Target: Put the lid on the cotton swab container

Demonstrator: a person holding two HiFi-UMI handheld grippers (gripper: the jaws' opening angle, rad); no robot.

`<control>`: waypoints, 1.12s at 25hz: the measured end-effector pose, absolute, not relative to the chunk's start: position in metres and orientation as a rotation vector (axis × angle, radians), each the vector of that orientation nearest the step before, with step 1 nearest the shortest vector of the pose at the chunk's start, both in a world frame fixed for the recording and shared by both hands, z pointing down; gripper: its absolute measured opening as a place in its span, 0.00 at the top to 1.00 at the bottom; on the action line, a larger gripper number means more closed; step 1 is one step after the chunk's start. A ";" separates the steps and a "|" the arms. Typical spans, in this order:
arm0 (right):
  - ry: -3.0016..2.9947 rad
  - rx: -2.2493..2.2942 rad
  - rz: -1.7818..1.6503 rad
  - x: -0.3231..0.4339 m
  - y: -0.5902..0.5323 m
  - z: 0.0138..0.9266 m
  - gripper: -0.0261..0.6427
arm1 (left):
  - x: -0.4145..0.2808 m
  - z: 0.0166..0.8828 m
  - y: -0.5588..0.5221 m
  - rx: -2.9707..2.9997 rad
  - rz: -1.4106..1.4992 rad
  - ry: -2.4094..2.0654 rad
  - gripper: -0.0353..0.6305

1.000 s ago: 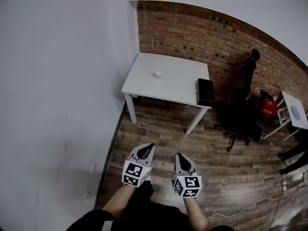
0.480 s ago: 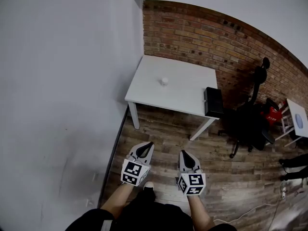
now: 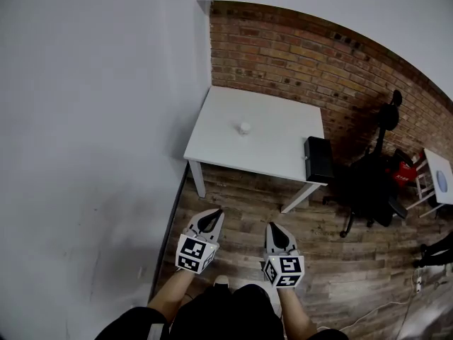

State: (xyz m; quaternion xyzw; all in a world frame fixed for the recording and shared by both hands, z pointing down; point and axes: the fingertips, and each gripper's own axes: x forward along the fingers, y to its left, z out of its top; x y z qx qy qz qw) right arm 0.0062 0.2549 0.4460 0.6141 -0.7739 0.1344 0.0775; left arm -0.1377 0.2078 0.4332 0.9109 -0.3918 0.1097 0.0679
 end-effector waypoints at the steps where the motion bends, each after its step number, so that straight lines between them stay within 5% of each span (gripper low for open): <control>1: -2.316 1.840 0.406 0.007 0.252 0.447 0.93 | -0.138 0.435 0.204 2.744 0.336 -1.176 0.92; 28: -2.404 1.719 0.442 0.109 0.060 0.471 0.93 | -0.050 0.453 0.030 2.663 0.402 -1.279 0.92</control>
